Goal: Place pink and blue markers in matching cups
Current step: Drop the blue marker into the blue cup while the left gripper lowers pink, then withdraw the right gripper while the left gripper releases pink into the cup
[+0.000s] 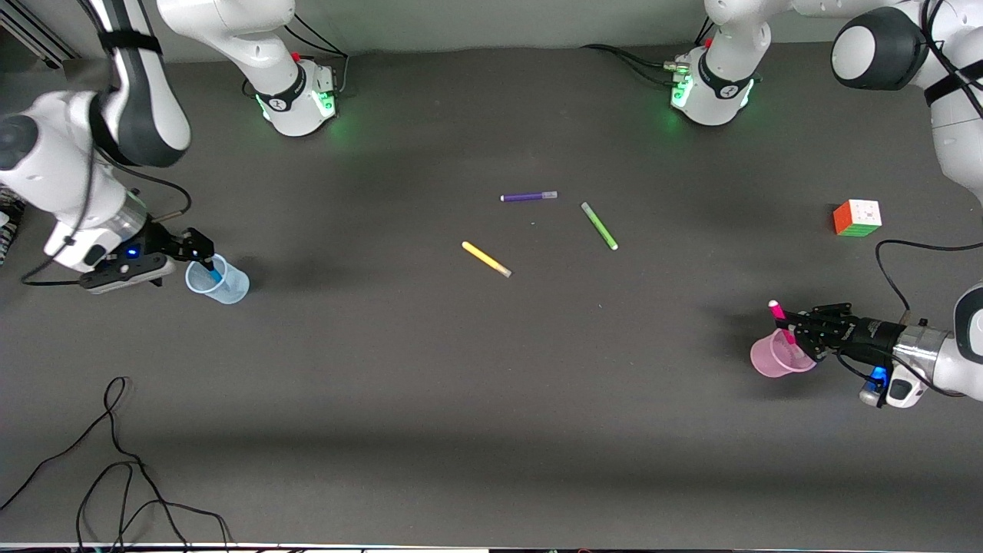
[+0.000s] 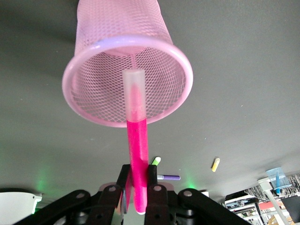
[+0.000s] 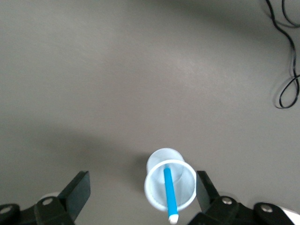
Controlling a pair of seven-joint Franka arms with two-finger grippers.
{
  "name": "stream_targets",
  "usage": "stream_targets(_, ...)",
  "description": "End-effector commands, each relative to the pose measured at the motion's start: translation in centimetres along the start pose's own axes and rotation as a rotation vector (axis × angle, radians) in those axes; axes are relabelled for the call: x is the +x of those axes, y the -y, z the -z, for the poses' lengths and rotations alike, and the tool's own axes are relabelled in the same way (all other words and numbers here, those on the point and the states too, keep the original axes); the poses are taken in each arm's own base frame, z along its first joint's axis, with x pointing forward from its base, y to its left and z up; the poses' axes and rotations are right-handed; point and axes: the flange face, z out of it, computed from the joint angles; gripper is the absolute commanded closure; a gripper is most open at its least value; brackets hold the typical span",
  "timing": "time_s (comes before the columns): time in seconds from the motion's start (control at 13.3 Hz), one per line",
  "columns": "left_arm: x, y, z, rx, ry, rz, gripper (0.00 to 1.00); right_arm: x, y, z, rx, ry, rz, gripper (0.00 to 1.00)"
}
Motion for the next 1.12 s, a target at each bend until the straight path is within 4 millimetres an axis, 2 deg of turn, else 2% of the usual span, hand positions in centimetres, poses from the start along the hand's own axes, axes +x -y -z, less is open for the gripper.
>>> stream_targets(0.0, 0.2, -0.1, 0.0, -0.017, 0.003, -0.047, 0.93, 3.7, 2.2, 6.9, 0.022, 0.029, -0.071, 0.00)
stream_targets(0.07, 0.3, -0.2, 0.0, -0.021, -0.008, -0.048, 0.90, 4.3, 2.5, 8.7, 0.023, 0.037, -0.119, 0.00)
stream_targets(0.15, 0.2, -0.4, 0.2, -0.021, -0.016, -0.051, 0.83, 4.3, 2.5, 10.3, 0.024, 0.051, -0.173, 0.00)
stream_targets(0.22, 0.1, -0.4, 0.4, -0.021, -0.018, -0.054, 0.80, 4.2, 2.6, 11.4, 0.032, 0.064, -0.199, 0.00)
stream_targets(0.3, 0.1, -0.4, 0.4, -0.022, -0.020, -0.060, 0.45, 4.2, 2.6, 12.4, 0.049, 0.068, -0.215, 0.00)
stream_targets(0.38, 0.2, -0.3, 0.3, -0.022, -0.018, -0.085, 0.01, 4.1, 2.7, 13.3, 0.056, 0.073, -0.221, 0.00)
stream_targets(0.53, 0.2, -0.2, 0.5, -0.017, -0.024, -0.150, 0.00, 4.2, 2.5, 16.2, 0.042, 0.029, -0.240, 0.00)
stream_targets(0.6, 0.1, -0.1, 0.7, -0.015, -0.030, -0.158, 0.00, 4.4, 1.8, 16.6, 0.047, 0.019, -0.252, 0.00)
stream_targets(0.75, -0.5, -0.7, 1.2, 0.008, -0.051, -0.168, 0.00, 4.8, 1.5, 15.6, 0.050, 0.036, -0.258, 0.00)
stream_targets(0.82, -1.1, -1.2, 2.3, 0.038, -0.084, -0.181, 0.00, 4.7, 1.6, 15.4, 0.051, 0.042, -0.257, 0.00)
stream_targets(0.9, -2.0, -2.0, 3.7, 0.069, -0.128, -0.199, 0.00, 4.7, 1.7, 15.1, 0.052, 0.047, -0.255, 0.00)
stream_targets(0.97, -3.1, -3.4, 4.1, 0.122, -0.159, -0.221, 0.00, 4.8, 1.8, 14.9, 0.053, 0.056, -0.253, 0.00)
stream_targets(1.05, -5.4, -5.0, 5.1, 0.225, -0.227, -0.254, 0.00, 4.9, 1.8, 14.8, 0.053, 0.056, -0.252, 0.00)
